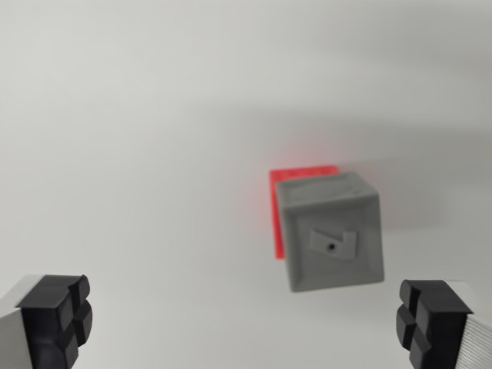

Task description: Destack cube

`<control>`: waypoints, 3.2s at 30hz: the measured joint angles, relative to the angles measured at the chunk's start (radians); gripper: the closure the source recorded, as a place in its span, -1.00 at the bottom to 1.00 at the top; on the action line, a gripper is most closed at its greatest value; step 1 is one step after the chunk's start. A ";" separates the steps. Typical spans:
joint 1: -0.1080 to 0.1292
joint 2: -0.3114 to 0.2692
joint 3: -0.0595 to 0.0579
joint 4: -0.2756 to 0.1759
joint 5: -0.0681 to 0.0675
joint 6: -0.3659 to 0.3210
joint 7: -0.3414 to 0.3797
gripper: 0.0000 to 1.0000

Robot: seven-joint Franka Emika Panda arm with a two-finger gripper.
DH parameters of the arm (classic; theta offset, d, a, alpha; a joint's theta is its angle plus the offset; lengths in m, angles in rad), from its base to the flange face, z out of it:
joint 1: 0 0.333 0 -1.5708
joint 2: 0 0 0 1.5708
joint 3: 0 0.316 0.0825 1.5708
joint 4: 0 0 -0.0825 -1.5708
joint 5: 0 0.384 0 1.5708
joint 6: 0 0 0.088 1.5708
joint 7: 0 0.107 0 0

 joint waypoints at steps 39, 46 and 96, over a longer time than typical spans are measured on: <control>-0.075 0.254 -0.022 -0.092 0.074 0.344 -0.273 -1.00; -0.080 0.289 -0.014 -0.087 0.086 0.374 -0.282 -1.00; -0.077 0.254 -0.020 -0.090 0.081 0.348 -0.279 1.00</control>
